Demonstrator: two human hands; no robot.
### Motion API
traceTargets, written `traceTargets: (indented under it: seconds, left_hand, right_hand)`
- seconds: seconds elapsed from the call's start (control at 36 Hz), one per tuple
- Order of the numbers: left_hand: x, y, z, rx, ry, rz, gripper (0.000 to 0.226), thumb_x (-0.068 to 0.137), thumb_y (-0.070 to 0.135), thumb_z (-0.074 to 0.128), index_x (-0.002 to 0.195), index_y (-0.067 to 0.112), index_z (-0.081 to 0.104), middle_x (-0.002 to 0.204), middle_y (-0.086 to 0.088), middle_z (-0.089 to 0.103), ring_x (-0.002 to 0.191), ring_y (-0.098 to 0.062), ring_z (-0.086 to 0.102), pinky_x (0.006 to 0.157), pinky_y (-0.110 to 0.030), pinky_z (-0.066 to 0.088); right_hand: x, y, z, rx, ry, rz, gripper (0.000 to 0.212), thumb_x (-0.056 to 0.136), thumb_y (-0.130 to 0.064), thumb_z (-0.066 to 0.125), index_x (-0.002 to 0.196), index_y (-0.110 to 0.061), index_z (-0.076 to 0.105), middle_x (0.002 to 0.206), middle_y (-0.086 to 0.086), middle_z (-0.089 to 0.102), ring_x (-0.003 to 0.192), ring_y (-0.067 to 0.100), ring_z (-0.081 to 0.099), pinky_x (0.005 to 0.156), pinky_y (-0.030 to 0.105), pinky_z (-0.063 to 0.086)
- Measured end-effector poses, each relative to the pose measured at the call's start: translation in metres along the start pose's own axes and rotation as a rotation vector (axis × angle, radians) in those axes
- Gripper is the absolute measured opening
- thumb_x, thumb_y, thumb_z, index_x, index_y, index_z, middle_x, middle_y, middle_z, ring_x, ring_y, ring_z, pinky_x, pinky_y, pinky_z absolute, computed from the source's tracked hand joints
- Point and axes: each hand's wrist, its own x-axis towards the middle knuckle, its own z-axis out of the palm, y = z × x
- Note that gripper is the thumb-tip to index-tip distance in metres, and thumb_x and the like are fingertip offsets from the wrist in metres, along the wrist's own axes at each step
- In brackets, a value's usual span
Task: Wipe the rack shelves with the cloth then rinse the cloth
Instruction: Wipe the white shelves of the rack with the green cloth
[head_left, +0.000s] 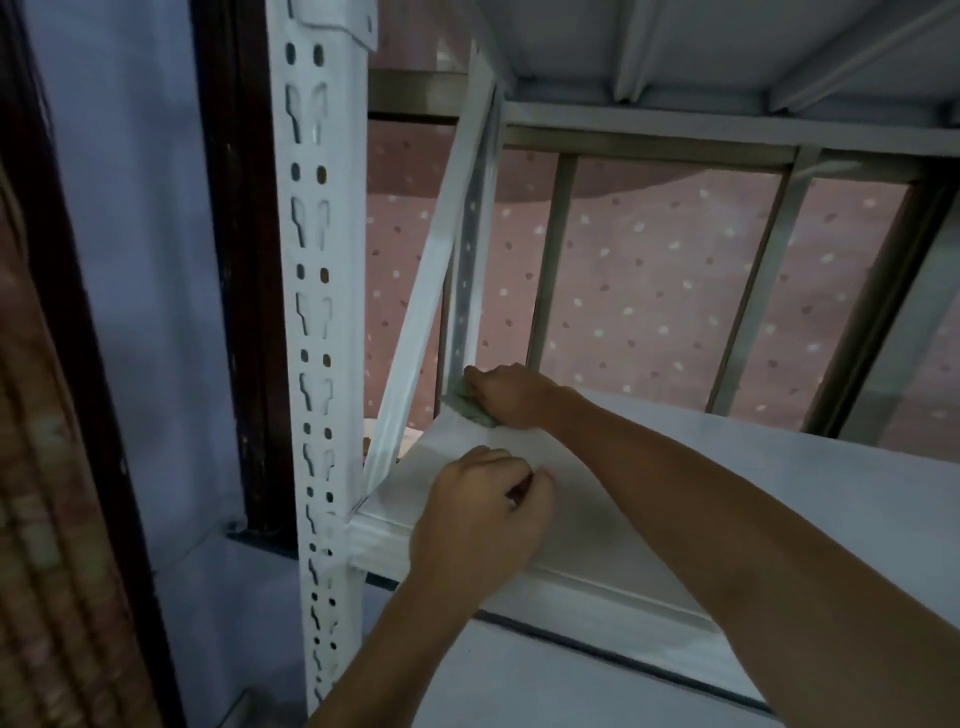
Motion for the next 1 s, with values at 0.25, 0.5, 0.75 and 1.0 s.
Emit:
traceTargets:
  seconds: [0.25,0.5,0.75,1.0]
  left_hand:
    - [-0.010,0.009,-0.042,-0.268,0.283,-0.115,0.046,0.095,0.026,0.055,0.054,0.005,0.059,0.053,-0.001,0.057,0.053,-0.012,0.055,0.055,-0.027,0.045]
    - [-0.017,0.010,-0.071,-0.177,0.339,-0.244,0.046,0.098,0.024,0.056,0.057,0.005,0.060,0.053,-0.004,0.057,0.053,-0.020,0.055,0.056,-0.042,0.045]
    - [-0.013,0.005,-0.037,0.013,0.022,-0.127,0.027,0.092,0.032,0.054,0.073,0.017,0.065,0.073,0.007,0.061,0.069,-0.013,0.058,0.063,-0.033,0.047]
    - [-0.020,0.018,0.000,0.259,-0.110,0.000,0.027,0.088,0.032,0.047,0.079,0.018,0.069,0.079,0.005,0.065,0.071,-0.015,0.058,0.072,-0.034,0.056]
  right_hand:
    - [-0.084,-0.070,-0.038,0.094,0.067,-0.307,0.019,0.101,-0.026,0.043,0.118,-0.017,0.044,0.085,0.011,0.065,0.067,0.028,0.058,0.061,0.040,0.050]
    - [-0.170,-0.109,-0.079,0.150,0.102,-0.460,0.018,0.101,-0.019,0.050,0.109,-0.005,0.056,0.075,0.009,0.062,0.055,0.023,0.051,0.053,0.030,0.043]
    - [-0.196,-0.044,-0.093,0.277,0.256,-0.316,0.013,0.102,-0.023,0.051,0.100,-0.011,0.056,0.067,0.003,0.060,0.056,0.013,0.048,0.056,0.029,0.042]
    - [-0.136,0.070,-0.051,-0.071,0.263,0.178,0.029,0.105,-0.036,0.036,0.120,-0.018,0.053,0.100,0.006,0.066,0.080,0.031,0.063,0.064,0.034,0.047]
